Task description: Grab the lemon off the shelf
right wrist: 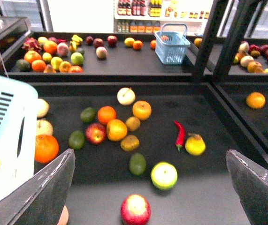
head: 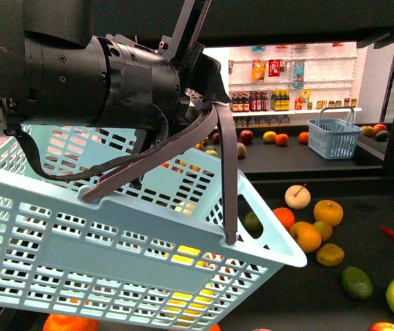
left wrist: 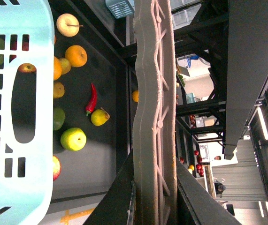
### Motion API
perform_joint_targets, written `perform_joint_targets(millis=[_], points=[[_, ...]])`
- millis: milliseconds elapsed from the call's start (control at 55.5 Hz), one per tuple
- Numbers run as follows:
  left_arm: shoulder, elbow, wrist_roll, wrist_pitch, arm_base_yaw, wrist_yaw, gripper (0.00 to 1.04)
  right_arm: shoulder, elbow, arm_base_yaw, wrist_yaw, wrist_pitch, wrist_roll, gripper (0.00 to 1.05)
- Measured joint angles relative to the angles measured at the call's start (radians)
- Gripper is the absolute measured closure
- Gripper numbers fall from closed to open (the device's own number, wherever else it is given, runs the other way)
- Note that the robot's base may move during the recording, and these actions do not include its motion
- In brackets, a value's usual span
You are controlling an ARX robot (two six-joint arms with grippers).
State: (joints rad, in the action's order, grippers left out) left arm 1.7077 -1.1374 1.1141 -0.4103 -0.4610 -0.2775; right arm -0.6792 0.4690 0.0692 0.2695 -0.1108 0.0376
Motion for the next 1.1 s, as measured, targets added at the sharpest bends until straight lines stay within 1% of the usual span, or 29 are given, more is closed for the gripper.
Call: perform_joint_targets(millis=[18,90,108,180,252,324,378,414,432,468,486,558,594,630,684,738,811,919,955,1099], points=[[0.000,0.000,0.000,0.000,0.000,0.001,0.92,0.026,-0.009,0.008,0.013,0.019,0.000,0.07],[0.000,0.000,-0.002,0.000,0.000,0.001,0.92,0.287,-0.082,0.123,0.183,0.213,-0.023,0.07],[0.000,0.000,-0.002,0.000,0.000,0.001,0.92,0.328,-0.093,0.145,0.218,0.226,-0.023,0.07],[0.000,0.000,-0.001,0.000,0.000,0.005,0.92,0.408,-0.113,0.205,0.316,0.223,-0.030,0.07],[0.000,0.000,0.000,0.000,0.000,0.001,0.92,0.425,-0.151,0.250,0.399,0.195,-0.023,0.07],[0.000,0.000,-0.002,0.000,-0.001,-0.002,0.92,0.427,-0.198,0.270,0.423,0.208,-0.029,0.07],[0.000,0.000,-0.001,0.000,-0.001,-0.002,0.92,0.435,-0.231,0.280,0.442,0.182,-0.023,0.07],[0.000,0.000,0.000,0.000,-0.001,-0.002,0.92,0.453,-0.247,0.262,0.379,0.166,-0.025,0.10],[0.000,0.000,0.002,0.000,-0.001,-0.002,0.92,0.475,-0.264,0.229,0.280,0.150,-0.026,0.14],[0.000,0.000,0.003,0.000,-0.001,0.001,0.92,0.509,-0.294,0.175,0.137,0.137,-0.026,0.21],[0.000,0.000,0.003,0.000,-0.001,0.001,0.92,0.518,-0.301,0.163,0.105,0.135,-0.026,0.23],[0.000,0.000,-0.002,0.000,-0.001,0.000,0.92,0.576,-0.351,0.067,-0.121,0.127,-0.027,0.35],[0.000,0.000,-0.001,0.000,-0.001,0.002,0.92,0.599,-0.377,-0.010,-0.223,0.125,-0.026,0.44],[0.000,0.000,-0.001,0.000,-0.001,0.001,0.92,0.605,-0.389,-0.042,-0.243,0.125,-0.027,0.50],[0.000,0.000,-0.002,0.000,-0.001,0.001,0.92,0.610,-0.402,-0.058,-0.258,0.125,-0.027,0.59],[0.000,0.000,-0.001,0.000,-0.001,0.002,0.92,0.616,-0.409,-0.063,-0.266,0.123,-0.027,0.69],[0.000,0.000,-0.001,0.000,-0.001,0.001,0.92,0.624,-0.414,-0.064,-0.267,0.121,-0.027,0.79],[0.000,0.000,-0.001,0.000,-0.001,0.000,0.92,0.631,-0.418,-0.065,-0.267,0.118,-0.027,0.99],[0.000,0.000,-0.001,0.000,-0.001,0.000,0.92,0.634,-0.420,-0.065,-0.267,0.118,-0.025,1.02],[0.000,0.000,-0.001,0.000,-0.001,0.001,0.92,0.668,-0.454,-0.067,-0.268,0.113,-0.030,1.02]])
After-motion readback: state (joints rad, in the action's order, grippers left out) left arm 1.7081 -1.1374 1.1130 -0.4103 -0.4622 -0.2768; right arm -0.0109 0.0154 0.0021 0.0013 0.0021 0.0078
